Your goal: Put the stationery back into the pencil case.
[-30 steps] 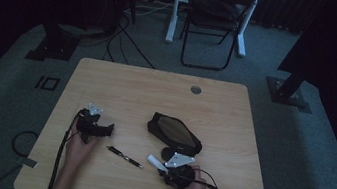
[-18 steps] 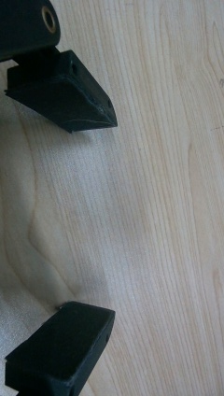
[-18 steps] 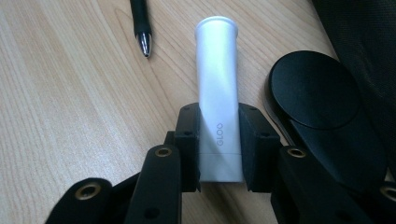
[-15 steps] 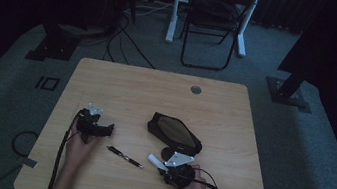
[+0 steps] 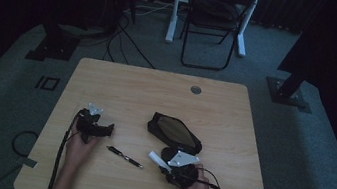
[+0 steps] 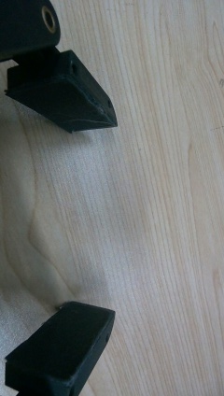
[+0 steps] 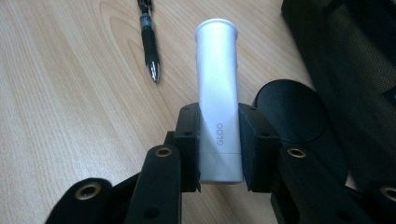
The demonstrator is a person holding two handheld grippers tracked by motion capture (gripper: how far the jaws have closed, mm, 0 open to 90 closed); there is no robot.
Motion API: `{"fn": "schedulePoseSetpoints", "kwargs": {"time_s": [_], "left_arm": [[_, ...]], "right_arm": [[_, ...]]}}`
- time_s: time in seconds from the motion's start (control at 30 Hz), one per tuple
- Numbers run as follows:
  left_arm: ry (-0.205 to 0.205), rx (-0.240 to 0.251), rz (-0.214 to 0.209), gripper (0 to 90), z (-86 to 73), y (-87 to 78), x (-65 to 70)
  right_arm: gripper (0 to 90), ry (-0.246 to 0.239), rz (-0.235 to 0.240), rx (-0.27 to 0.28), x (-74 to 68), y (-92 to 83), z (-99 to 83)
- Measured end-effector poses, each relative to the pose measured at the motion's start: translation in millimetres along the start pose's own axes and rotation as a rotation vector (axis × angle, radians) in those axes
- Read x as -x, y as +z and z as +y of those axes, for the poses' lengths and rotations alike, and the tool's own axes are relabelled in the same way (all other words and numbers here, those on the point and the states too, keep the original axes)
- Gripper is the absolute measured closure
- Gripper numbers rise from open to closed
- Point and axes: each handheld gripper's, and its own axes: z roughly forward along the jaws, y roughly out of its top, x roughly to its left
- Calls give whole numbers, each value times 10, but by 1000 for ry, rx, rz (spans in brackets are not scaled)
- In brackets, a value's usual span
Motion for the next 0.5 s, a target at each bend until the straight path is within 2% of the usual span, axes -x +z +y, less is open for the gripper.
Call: {"fn": "schedulePoseSetpoints", "kwargs": {"time_s": [0.5], "left_arm": [[1, 0, 0, 85, 0, 0, -1]], "right_arm": [[716, -3, -21, 50, 50, -177, 73]]}}
